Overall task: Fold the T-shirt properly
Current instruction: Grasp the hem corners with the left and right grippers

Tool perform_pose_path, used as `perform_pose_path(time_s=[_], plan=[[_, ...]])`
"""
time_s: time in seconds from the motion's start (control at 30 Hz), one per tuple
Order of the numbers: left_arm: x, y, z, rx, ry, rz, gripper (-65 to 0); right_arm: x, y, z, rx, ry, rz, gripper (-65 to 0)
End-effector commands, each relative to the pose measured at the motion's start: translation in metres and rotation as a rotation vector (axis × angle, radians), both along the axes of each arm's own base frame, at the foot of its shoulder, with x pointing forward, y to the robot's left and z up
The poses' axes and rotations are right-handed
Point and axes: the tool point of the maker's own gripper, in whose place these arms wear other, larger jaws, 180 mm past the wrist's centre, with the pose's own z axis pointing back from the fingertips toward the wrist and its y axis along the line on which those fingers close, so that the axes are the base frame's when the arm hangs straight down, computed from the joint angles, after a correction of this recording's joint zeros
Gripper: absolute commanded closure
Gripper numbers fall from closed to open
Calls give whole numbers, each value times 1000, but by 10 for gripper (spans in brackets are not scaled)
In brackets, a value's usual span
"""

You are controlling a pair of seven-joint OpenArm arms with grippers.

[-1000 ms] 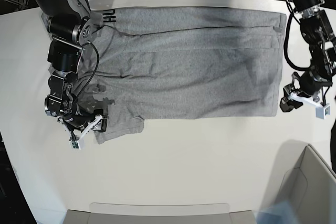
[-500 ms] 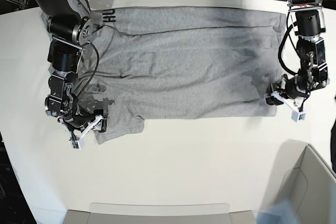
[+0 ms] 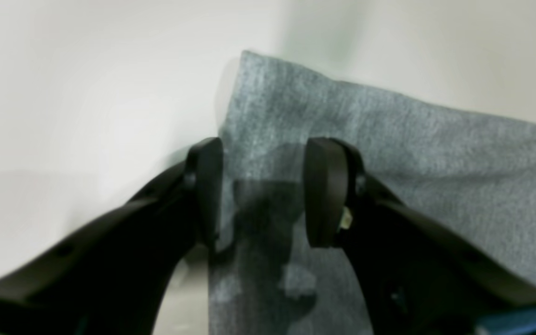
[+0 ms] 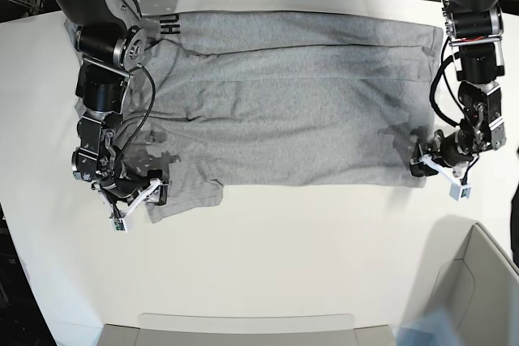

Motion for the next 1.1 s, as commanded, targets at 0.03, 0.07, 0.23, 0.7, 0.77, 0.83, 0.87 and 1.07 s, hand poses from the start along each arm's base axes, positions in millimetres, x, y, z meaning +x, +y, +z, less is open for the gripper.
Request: perform_pose_path(time_s=[0.03, 0.07, 0.23, 0.7, 0.77, 0.83, 0.87, 1.07], plan=[[-1, -6, -3, 21, 27, -42, -292, 9, -1, 11, -7, -19, 2, -384], [1, -11, -4, 13, 22, -42, -292, 9, -1, 11, -7, -19, 2, -384], [4, -10, -2, 13, 1, -31, -292, 9, -1, 11, -7, -19, 2, -384], [13, 9, -15, 96, 23, 77, -292, 10, -4, 14, -12, -23, 1, -384], [14, 21, -20, 92, 29, 128, -292, 10, -6, 13, -14, -21, -1, -384], [6, 18, -31, 96, 66, 95, -293, 10, -6, 13, -14, -21, -1, -384], [3, 15, -36, 101, 84, 62, -292, 10, -6, 13, -14, -21, -1, -384], [-4, 4, -43, 89, 113, -14, -273, 11, 0, 14, -13, -24, 11, -384]])
